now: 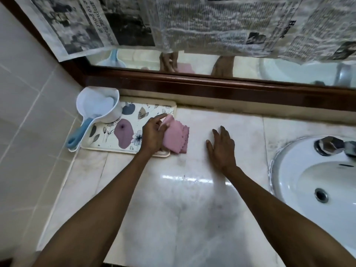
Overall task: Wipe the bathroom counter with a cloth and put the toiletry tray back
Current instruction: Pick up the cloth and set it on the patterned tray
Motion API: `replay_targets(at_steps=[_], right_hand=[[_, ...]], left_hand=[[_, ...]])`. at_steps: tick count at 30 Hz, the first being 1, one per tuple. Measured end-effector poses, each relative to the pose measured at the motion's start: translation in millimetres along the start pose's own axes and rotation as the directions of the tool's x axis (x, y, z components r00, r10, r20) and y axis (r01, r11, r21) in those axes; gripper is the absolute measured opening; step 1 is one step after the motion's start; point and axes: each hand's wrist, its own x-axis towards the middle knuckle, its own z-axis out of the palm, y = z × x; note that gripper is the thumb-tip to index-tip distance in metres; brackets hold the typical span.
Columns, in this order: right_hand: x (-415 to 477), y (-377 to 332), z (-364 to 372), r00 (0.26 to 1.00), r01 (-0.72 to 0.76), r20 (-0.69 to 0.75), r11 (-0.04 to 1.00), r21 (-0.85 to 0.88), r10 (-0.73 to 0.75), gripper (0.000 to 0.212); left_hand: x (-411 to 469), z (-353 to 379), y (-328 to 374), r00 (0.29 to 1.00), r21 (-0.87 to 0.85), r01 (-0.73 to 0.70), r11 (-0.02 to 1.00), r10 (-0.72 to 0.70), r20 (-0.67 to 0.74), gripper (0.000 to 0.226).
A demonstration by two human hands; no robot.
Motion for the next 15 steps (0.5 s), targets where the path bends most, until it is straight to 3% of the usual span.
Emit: replay_targets(at_steps=[7, 15], right_hand=[[-8, -17, 33, 0.999, -0.001, 0.033, 0.993, -0.122, 0.005, 0.065], [-12, -16, 35, 0.999, -0.022, -0.031, 0.989, -0.146, 0.018, 0.064]], left_hand=[[8, -23, -43, 0.978, -0.050, 0.139, 0.989, -0.145, -0.151, 0.034], [9, -27, -67, 0.953, 0.089, 0.190, 0.978, -0.162, -0.256, 0.034]])
